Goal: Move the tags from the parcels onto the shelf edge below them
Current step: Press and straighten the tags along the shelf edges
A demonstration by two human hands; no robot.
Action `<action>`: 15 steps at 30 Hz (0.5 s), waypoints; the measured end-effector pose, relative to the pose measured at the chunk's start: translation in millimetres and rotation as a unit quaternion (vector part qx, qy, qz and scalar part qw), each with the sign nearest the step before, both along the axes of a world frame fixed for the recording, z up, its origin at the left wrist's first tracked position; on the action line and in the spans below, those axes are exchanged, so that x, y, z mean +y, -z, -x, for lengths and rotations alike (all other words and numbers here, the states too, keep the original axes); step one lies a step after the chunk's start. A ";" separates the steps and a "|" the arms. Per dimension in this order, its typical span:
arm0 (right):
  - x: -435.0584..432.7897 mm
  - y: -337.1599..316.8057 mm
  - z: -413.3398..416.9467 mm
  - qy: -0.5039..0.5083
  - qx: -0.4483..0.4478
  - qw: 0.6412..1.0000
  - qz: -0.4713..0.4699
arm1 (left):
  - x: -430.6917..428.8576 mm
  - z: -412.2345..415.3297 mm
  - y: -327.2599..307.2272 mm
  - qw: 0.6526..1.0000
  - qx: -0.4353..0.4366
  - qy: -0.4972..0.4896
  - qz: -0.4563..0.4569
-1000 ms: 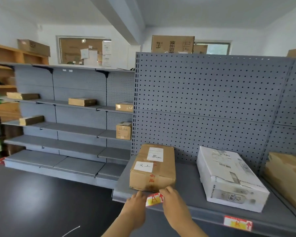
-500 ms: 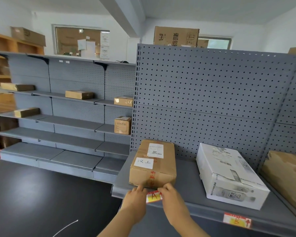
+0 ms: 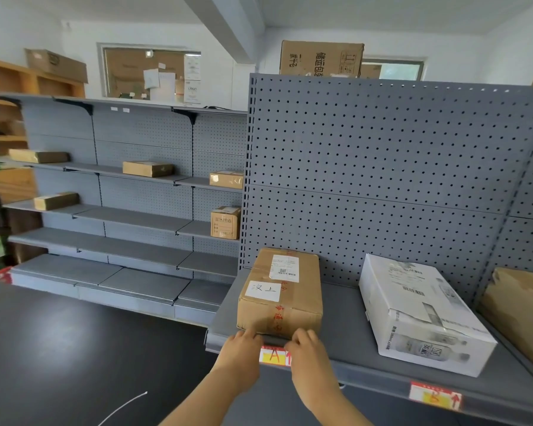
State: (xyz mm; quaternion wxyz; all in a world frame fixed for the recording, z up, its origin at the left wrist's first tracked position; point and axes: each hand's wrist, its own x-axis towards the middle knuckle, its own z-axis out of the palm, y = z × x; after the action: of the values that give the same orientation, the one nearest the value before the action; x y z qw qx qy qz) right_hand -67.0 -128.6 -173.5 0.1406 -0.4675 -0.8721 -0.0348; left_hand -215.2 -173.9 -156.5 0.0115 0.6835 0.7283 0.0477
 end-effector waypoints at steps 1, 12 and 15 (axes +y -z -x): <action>1.4 -1.4 -1.4 -0.004 -0.019 1.000 0.002 | 0.1 -0.5 -0.6 1.000 -0.001 -0.001 0.000; -8.0 -4.1 -2.8 -0.008 -0.090 0.996 -0.004 | 0.5 -5.9 -1.8 0.999 0.037 0.005 -0.007; -8.7 -5.5 -2.1 -0.005 -0.111 0.994 0.004 | 1.2 -5.4 -1.3 0.999 0.050 0.012 0.000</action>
State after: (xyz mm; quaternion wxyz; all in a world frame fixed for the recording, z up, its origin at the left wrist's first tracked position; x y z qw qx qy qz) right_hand -64.9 -137.4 -168.0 0.0410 -0.4568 -0.8848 -0.0822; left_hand -209.8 -172.7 -155.1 -0.0240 0.6940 0.7195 0.0136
